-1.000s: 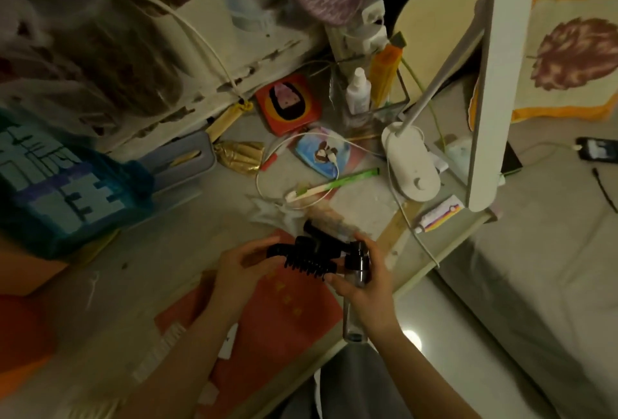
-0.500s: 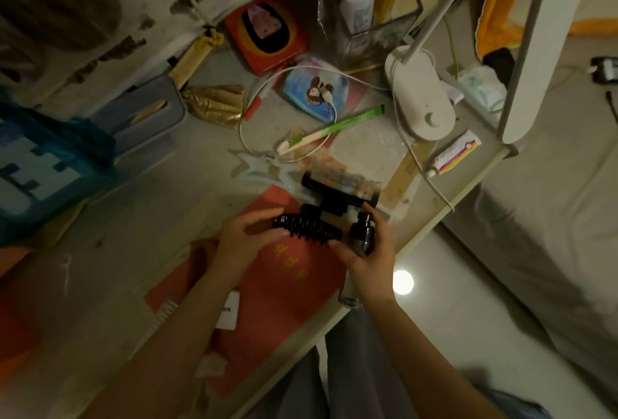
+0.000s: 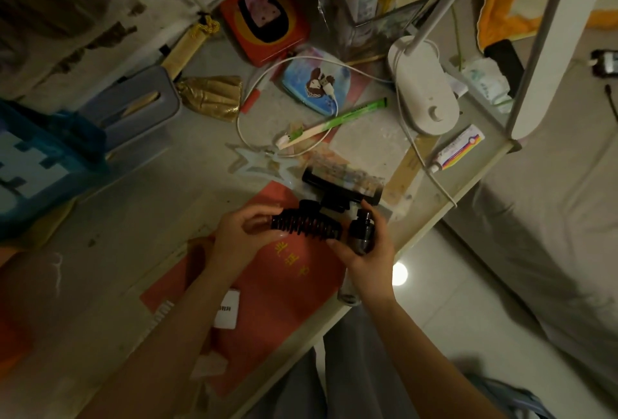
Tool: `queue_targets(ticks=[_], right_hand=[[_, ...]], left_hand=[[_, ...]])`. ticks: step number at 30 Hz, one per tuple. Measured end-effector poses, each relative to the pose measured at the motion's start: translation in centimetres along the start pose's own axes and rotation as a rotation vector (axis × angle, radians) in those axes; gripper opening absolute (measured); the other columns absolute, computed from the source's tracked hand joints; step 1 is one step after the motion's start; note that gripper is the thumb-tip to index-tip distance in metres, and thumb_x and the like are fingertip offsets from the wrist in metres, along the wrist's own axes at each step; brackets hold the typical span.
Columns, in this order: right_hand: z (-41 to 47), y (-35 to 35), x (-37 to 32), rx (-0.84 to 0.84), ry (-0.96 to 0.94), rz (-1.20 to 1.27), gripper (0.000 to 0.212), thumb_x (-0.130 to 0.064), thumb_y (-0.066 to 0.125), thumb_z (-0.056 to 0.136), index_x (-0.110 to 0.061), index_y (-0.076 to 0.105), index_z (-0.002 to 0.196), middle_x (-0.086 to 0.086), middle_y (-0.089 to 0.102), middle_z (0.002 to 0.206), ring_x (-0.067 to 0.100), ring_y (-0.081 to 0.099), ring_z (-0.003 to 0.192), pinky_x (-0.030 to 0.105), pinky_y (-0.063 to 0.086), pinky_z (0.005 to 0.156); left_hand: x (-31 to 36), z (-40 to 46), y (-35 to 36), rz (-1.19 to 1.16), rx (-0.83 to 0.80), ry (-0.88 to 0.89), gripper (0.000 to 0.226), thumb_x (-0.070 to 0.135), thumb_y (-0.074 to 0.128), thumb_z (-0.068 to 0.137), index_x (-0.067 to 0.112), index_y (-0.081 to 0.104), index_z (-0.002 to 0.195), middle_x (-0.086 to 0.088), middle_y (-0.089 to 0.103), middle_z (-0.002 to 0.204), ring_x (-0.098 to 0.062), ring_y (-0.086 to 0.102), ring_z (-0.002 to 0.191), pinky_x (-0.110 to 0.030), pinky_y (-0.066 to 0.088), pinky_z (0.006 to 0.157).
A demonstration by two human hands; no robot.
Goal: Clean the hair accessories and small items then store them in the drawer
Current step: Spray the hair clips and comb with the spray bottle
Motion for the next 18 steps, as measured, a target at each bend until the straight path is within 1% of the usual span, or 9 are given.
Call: queue_targets(ticks=[1, 3, 4, 6, 9, 11, 14, 16, 18], right_hand=[[-0.1, 0.0, 0.0, -0.003, 0.002, 0.002, 0.078, -0.012, 0.082, 0.07, -0.024, 0.044, 0.137, -0.015, 0.053, 0.126, 0.0, 0.052, 0.117, 0.034, 0.051, 0.097], [-0.3, -0.1, -0.1, -0.007, -0.004, -0.002, 0.075, -0.006, 0.081, 0.07, -0.021, 0.045, 0.134, -0.03, 0.054, 0.116, -0.011, 0.053, 0.109, 0.017, 0.05, 0.091], [-0.4, -0.2, -0.2, -0.01, -0.004, -0.004, 0.074, -0.003, 0.08, 0.071, -0.02, 0.045, 0.134, -0.032, 0.054, 0.113, -0.013, 0.053, 0.106, 0.012, 0.049, 0.087], [-0.5, -0.2, -0.3, -0.007, -0.007, -0.007, 0.073, -0.002, 0.08, 0.071, -0.019, 0.046, 0.134, -0.028, 0.054, 0.115, -0.012, 0.054, 0.106, 0.01, 0.048, 0.085], [-0.6, -0.3, -0.3, 0.003, -0.013, 0.01, 0.073, -0.003, 0.08, 0.071, -0.021, 0.047, 0.133, -0.019, 0.056, 0.118, -0.002, 0.057, 0.109, 0.015, 0.051, 0.087], [-0.6, -0.3, -0.3, 0.008, -0.004, 0.02, 0.072, -0.003, 0.08, 0.072, -0.025, 0.046, 0.132, -0.015, 0.057, 0.12, 0.004, 0.058, 0.11, 0.019, 0.052, 0.088], [-0.8, -0.5, -0.8, 0.006, -0.018, 0.008, 0.073, -0.008, 0.08, 0.073, -0.035, 0.044, 0.131, -0.016, 0.054, 0.124, 0.004, 0.055, 0.114, 0.028, 0.052, 0.093], [-1.1, -0.7, -1.4, 0.0, -0.031, -0.019, 0.074, -0.011, 0.08, 0.074, -0.039, 0.042, 0.131, -0.014, 0.053, 0.127, 0.006, 0.053, 0.118, 0.033, 0.051, 0.097], [-1.3, -0.8, -1.9, -0.013, -0.041, -0.055, 0.075, -0.016, 0.08, 0.074, -0.045, 0.041, 0.131, -0.008, 0.054, 0.131, 0.01, 0.053, 0.121, 0.039, 0.051, 0.098]], left_hand=[[-0.3, 0.0, 0.0, 0.007, -0.014, -0.015, 0.05, -0.007, 0.08, 0.063, 0.04, 0.073, 0.078, 0.024, 0.071, 0.09, 0.003, 0.064, 0.091, -0.016, 0.05, 0.083], [-0.9, -0.1, -0.1, 0.031, -0.035, -0.029, 0.055, -0.004, 0.08, 0.063, 0.048, 0.071, 0.078, 0.024, 0.07, 0.093, 0.0, 0.064, 0.094, -0.017, 0.05, 0.085], [-1.1, -0.2, -0.1, 0.042, -0.038, -0.033, 0.054, -0.004, 0.08, 0.064, 0.048, 0.071, 0.079, 0.024, 0.07, 0.093, 0.001, 0.064, 0.095, -0.016, 0.049, 0.086], [-1.4, -0.3, -0.1, 0.059, -0.043, -0.047, 0.048, -0.005, 0.079, 0.066, 0.041, 0.072, 0.079, 0.027, 0.07, 0.09, 0.005, 0.063, 0.093, -0.013, 0.048, 0.085], [-1.5, -0.4, 0.0, 0.064, -0.039, -0.062, 0.043, -0.006, 0.077, 0.068, 0.032, 0.068, 0.084, 0.03, 0.068, 0.086, 0.011, 0.062, 0.089, -0.009, 0.047, 0.079], [-1.5, -0.4, 0.1, 0.065, -0.034, -0.063, 0.043, -0.006, 0.078, 0.067, 0.032, 0.068, 0.086, 0.03, 0.069, 0.085, 0.011, 0.062, 0.089, -0.009, 0.047, 0.078], [-1.3, -0.5, 0.0, 0.055, -0.015, -0.06, 0.045, -0.004, 0.078, 0.067, 0.034, 0.067, 0.089, 0.027, 0.07, 0.087, 0.008, 0.062, 0.092, -0.012, 0.049, 0.08], [-0.8, -0.7, -0.2, 0.052, 0.0, -0.042, 0.045, -0.001, 0.079, 0.069, 0.035, 0.066, 0.092, 0.021, 0.069, 0.094, 0.005, 0.062, 0.097, -0.014, 0.049, 0.084], [-0.2, -0.9, -0.5, 0.048, 0.03, -0.032, 0.045, 0.003, 0.08, 0.069, 0.037, 0.065, 0.095, 0.017, 0.066, 0.103, 0.002, 0.061, 0.101, -0.016, 0.047, 0.087]])
Point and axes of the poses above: each hand's wrist, its own z-axis towards the middle knuckle, its own y-axis out of the palm, x = y × z, the point moved 3 cm from there along z, towards the middle knuckle
